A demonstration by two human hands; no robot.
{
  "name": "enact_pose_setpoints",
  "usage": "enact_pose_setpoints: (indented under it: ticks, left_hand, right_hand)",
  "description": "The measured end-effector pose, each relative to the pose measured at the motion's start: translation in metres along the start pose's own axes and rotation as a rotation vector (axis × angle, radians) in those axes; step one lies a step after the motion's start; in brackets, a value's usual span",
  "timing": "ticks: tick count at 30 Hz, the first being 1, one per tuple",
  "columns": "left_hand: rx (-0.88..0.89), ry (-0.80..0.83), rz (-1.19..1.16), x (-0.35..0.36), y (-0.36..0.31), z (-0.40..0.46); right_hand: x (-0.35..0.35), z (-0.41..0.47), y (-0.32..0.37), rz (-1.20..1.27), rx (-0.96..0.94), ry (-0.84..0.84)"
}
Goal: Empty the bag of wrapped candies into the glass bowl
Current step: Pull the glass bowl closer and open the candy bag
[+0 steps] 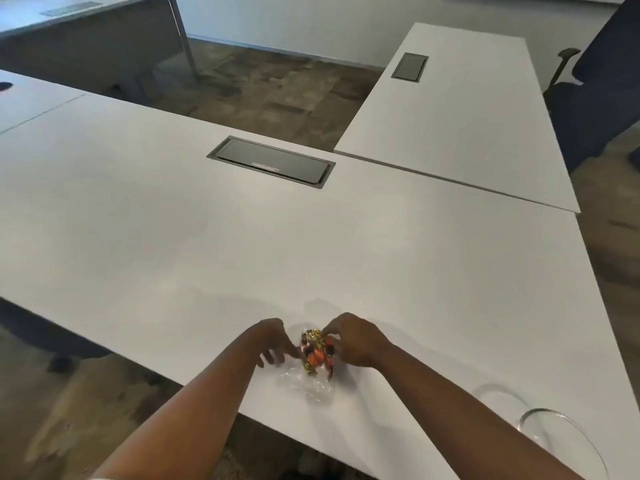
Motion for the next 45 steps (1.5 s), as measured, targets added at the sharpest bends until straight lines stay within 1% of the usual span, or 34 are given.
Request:
enact_pose_setpoints:
  ticks: [1, 4, 8, 10, 12, 15, 17, 19, 21, 24, 26, 29, 32, 35, 37, 39, 42, 45]
  left_hand:
    - [-0.043, 0.040, 0.035, 0.005, 0.004, 0.000]
    - [-0.104, 0.005, 0.096, 0.007, 0.011, 0.005]
    - [-0.095, -0.051, 0.186, 0.011, 0.011, 0.010]
    - [-0.077, -0.035, 0.160, 0.012, 0.010, 0.010]
    - [-0.058, 0.020, 0.026, 0.012, 0.005, 0.009]
    - [0.013, 0.093, -0.259, 0.010, -0.007, 0.004]
    - [0.077, 0.075, -0.411, 0.007, -0.019, 0.000]
    - [0.111, 0.066, -0.529, 0.006, -0.031, -0.001]
    - [0.123, 0.084, -0.609, 0.007, -0.044, -0.003]
    - [0.118, 0.109, -0.716, 0.008, -0.060, -0.003]
    - [0.107, 0.089, -0.789, 0.007, -0.069, -0.001]
    - [0.100, 0.076, -0.845, 0.007, -0.083, 0.003]
    - [0.109, 0.072, -0.852, 0.007, -0.098, 0.001]
    - [0.172, 0.091, -0.858, 0.011, -0.121, -0.007]
    - [0.217, 0.096, -0.866, 0.014, -0.137, -0.014]
    - [0.256, 0.071, -0.837, 0.016, -0.150, -0.019]
    - [0.302, -0.004, -0.660, 0.022, -0.167, -0.025]
    - [0.310, 0.028, -0.455, 0.039, -0.179, -0.030]
  right_hand:
    - [0.002, 0.000, 0.003, -0.024, -0.021, 0.006]
    - [0.010, 0.000, 0.006, -0.058, -0.065, 0.018]
    - [0.008, -0.002, 0.003, -0.018, -0.072, -0.013]
    - [0.009, -0.003, 0.002, 0.022, -0.065, -0.005]
    - [0.005, -0.005, -0.001, 0.079, -0.037, -0.032]
    - [-0.008, -0.008, -0.010, 0.175, 0.027, -0.078]
    - [-0.021, -0.009, -0.016, 0.292, 0.041, -0.104]
    - [-0.030, -0.009, -0.019, 0.418, 0.046, -0.082]
    - [-0.035, -0.011, -0.020, 0.469, 0.045, -0.036]
    - [-0.039, -0.015, -0.021, 0.429, 0.012, -0.017]
    - [-0.044, -0.017, -0.026, 0.407, 0.008, -0.052]
    - [-0.053, -0.019, -0.037, 0.441, 0.046, -0.152]
    - [-0.055, -0.022, -0.048, 0.509, 0.137, -0.191]
    - [-0.061, -0.027, -0.066, 0.609, 0.254, -0.228]
    - [-0.066, -0.032, -0.078, 0.685, 0.337, -0.284]
    - [-0.069, -0.039, -0.088, 0.787, 0.424, -0.331]
    - [-0.072, -0.049, -0.101, 0.928, 0.541, -0.370]
    - [-0.073, -0.055, -0.111, 0.928, 0.650, -0.412]
Point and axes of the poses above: each hand's wrist, its own z-axis towards the middle knuckle, its own x-axis out of the palm, y = z × x, the point moved 6 cm from there along z, towards the middle knuckle, and after that the axes turned 14 degrees about -z, right-handed, at the moved point
